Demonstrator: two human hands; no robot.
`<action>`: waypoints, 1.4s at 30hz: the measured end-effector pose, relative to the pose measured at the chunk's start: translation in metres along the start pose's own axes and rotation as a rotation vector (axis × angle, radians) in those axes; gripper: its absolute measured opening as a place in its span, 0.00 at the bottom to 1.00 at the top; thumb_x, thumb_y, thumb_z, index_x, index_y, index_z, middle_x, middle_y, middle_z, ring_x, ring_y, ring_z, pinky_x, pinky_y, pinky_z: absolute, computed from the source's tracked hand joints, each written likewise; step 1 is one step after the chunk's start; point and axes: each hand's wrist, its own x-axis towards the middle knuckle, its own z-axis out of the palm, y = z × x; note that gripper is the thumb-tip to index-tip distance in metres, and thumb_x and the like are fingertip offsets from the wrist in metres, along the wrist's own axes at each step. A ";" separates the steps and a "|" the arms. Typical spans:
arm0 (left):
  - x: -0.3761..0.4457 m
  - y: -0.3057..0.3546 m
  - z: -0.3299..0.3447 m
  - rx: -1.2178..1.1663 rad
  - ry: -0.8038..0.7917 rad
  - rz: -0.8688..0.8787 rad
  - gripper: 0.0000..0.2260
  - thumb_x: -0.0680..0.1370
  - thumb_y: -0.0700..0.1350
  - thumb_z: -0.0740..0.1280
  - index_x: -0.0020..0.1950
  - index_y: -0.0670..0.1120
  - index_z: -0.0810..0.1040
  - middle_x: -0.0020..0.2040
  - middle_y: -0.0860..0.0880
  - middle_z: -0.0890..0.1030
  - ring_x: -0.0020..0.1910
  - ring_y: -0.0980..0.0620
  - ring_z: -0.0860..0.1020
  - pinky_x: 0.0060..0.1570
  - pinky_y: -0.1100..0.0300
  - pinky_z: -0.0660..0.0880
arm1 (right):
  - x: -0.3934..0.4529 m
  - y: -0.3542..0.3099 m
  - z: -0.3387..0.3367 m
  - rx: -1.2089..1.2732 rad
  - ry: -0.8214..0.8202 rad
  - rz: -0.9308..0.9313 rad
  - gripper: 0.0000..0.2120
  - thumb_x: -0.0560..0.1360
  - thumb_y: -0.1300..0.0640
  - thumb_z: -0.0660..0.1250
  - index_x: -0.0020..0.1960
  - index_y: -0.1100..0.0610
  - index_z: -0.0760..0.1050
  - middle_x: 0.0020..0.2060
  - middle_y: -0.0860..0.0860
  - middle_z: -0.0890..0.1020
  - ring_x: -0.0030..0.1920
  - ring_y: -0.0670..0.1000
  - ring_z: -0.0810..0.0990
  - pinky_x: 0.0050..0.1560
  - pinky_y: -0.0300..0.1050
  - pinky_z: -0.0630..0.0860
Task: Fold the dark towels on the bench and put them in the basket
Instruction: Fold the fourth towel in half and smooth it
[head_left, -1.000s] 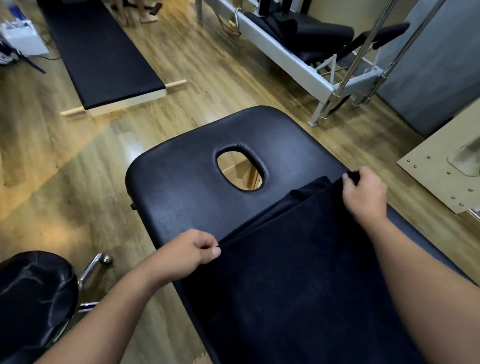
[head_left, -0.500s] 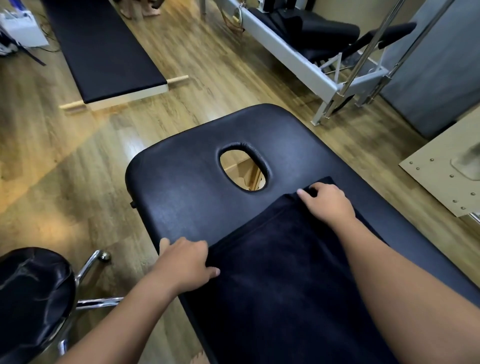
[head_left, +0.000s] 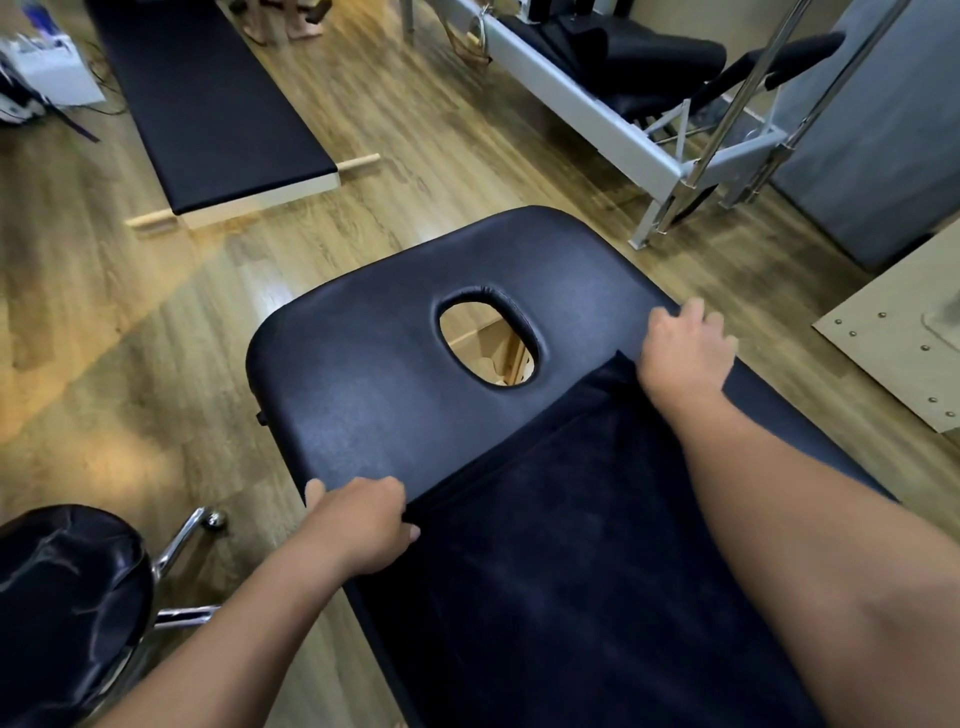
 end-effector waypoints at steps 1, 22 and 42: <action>-0.001 0.000 0.000 -0.007 -0.012 0.003 0.14 0.79 0.60 0.64 0.45 0.50 0.73 0.45 0.54 0.79 0.53 0.50 0.78 0.49 0.50 0.59 | 0.006 0.002 0.000 0.043 -0.027 -0.006 0.07 0.76 0.60 0.65 0.53 0.59 0.74 0.53 0.58 0.72 0.48 0.62 0.75 0.43 0.51 0.68; -0.035 0.159 0.029 0.428 -0.264 0.325 0.58 0.71 0.69 0.69 0.77 0.55 0.24 0.75 0.32 0.26 0.74 0.21 0.34 0.68 0.21 0.47 | -0.209 0.066 0.042 0.319 -0.190 -0.001 0.25 0.82 0.42 0.58 0.77 0.47 0.64 0.80 0.49 0.60 0.81 0.54 0.50 0.74 0.73 0.50; -0.104 0.410 0.082 0.791 -0.157 0.553 0.37 0.78 0.51 0.65 0.83 0.44 0.53 0.78 0.26 0.49 0.76 0.27 0.54 0.70 0.29 0.61 | -0.425 0.337 0.047 0.507 -0.305 0.924 0.35 0.79 0.34 0.58 0.81 0.43 0.50 0.82 0.46 0.43 0.81 0.51 0.39 0.76 0.71 0.46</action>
